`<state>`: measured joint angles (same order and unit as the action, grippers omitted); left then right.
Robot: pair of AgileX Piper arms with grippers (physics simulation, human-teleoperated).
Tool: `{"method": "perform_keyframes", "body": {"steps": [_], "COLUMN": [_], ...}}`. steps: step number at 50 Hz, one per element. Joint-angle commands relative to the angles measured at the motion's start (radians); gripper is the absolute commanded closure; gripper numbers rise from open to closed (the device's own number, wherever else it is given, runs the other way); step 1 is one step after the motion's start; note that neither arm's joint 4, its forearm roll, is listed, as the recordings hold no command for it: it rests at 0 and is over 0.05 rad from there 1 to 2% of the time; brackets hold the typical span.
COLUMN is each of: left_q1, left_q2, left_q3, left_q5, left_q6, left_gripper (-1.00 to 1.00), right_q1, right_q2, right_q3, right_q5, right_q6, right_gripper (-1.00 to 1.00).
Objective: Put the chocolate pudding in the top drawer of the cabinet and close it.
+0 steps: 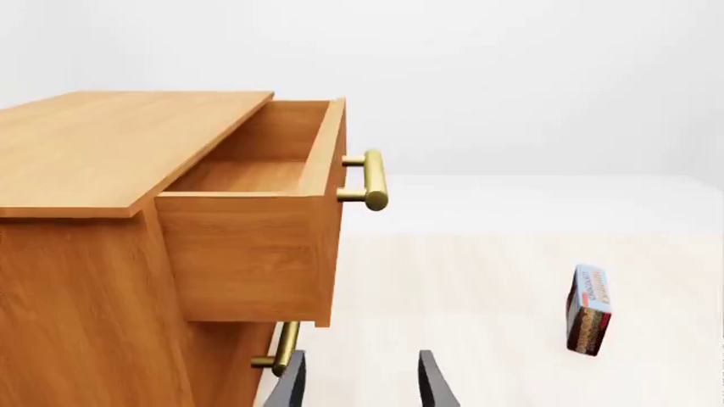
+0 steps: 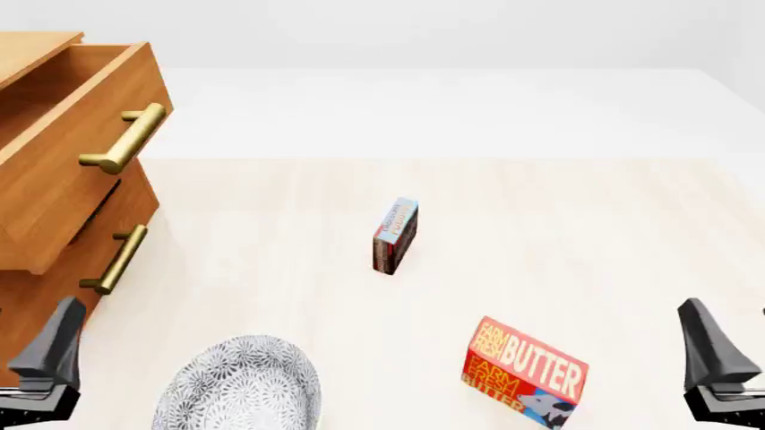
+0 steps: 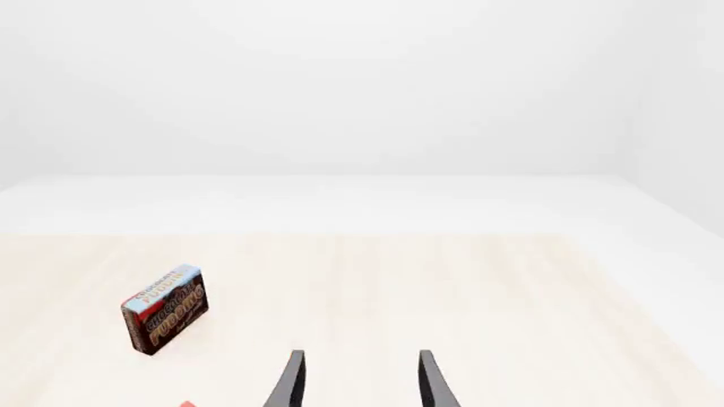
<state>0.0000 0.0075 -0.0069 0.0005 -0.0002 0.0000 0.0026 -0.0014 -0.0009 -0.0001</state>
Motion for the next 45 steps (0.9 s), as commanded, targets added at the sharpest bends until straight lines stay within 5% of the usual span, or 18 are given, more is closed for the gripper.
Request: {"method": "perform_keyframes", "body": {"steps": [1,21,45], "left_q1": [-0.001,-0.026,-0.071], "left_q2": [0.04,0.02,0.187], "left_q3": [-0.039,-0.018,-0.304], "left_q5": [0.005,0.002,0.094], "left_q6": [-0.001,0.04,0.138], "left_gripper": [-1.0,-1.0,-1.0], "right_q1": [0.0,0.0,0.0], "right_q2": [0.005,0.006,0.014], "right_q3": [-0.003,-0.002,-0.002], "right_q5": [-0.002,-0.002,-0.003], "right_q6": [0.0,0.0,0.0], "right_gripper": [-1.0,-1.0,-1.0]}}
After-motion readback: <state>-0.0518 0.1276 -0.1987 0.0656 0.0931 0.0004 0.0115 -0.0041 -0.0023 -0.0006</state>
